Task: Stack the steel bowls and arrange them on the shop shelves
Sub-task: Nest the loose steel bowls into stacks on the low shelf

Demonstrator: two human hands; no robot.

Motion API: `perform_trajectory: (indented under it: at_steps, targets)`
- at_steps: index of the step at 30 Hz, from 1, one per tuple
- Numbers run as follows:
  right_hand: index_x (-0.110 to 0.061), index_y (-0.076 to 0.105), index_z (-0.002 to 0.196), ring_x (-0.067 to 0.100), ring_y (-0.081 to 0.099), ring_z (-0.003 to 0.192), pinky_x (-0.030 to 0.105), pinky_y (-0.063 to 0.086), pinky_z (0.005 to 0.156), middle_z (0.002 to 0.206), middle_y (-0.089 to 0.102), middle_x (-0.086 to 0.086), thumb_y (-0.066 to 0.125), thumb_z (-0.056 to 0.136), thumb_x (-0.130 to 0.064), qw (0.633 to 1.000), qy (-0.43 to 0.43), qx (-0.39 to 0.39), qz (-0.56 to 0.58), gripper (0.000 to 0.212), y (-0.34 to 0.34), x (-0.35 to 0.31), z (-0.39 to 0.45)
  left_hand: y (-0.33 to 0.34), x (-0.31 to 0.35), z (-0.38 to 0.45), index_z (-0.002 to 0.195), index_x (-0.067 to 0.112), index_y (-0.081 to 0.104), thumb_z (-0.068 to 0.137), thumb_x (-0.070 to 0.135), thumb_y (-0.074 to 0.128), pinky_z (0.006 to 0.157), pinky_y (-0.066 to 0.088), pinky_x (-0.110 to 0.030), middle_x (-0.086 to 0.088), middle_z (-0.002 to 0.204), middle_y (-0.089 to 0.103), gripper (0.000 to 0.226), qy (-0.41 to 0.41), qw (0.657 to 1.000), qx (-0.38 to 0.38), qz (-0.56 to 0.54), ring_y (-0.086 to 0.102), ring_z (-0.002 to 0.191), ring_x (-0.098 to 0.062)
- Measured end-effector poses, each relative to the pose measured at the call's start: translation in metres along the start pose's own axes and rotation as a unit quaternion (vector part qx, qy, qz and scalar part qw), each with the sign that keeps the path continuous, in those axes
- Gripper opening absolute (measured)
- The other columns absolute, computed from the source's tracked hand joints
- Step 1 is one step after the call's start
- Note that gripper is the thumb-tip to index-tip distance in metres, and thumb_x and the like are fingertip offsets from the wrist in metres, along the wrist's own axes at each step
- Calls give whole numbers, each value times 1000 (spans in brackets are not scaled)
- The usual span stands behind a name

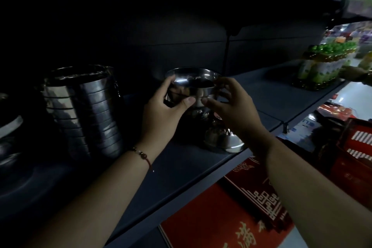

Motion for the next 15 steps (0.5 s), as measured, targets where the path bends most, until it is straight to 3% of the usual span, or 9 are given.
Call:
perform_trajectory:
  at_steps: [6, 9, 11, 15]
  targets:
    - [-22, 56, 124, -4, 57, 95, 24, 53, 82, 110, 61, -16, 82, 77, -26, 998, -14, -18, -58, 54, 19, 14, 45, -3, -19, 20, 129, 33, 62, 81, 36, 80, 92, 54, -24, 15, 115, 68, 51, -13, 996, 66, 51, 62, 109, -1]
    - [-20, 51, 130, 3, 51, 96, 12, 39, 71, 109, 56, -14, 80, 77, -33, 990, -14, -62, -123, 62, 34, 21, 57, -5, -31, 23, 128, 33, 62, 83, 37, 77, 85, 49, -16, 19, 112, 66, 47, -16, 993, 77, 87, 61, 105, 3]
    - [-19, 51, 132, 8, 52, 96, 17, 37, 67, 106, 55, -11, 76, 82, -33, 980, -7, -95, -174, 57, 42, 28, 60, -3, -38, 25, 130, 34, 61, 86, 38, 74, 80, 45, -10, 22, 108, 65, 46, -23, 991, 61, 120, 59, 100, 7]
    - [-25, 48, 138, 15, 58, 102, 22, 35, 77, 124, 64, 1, 67, 89, -35, 958, 13, -145, -249, 54, 50, 40, 56, 1, -54, 27, 138, 35, 55, 89, 45, 68, 96, 50, -25, 13, 127, 66, 52, -34, 985, 24, 165, 59, 118, -5]
Point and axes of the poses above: each hand's wrist, its own z-axis towards the middle knuckle, its own y-axis out of the palm, x = y × z, the point moved 9 cm from there along z, towards the middle knuckle
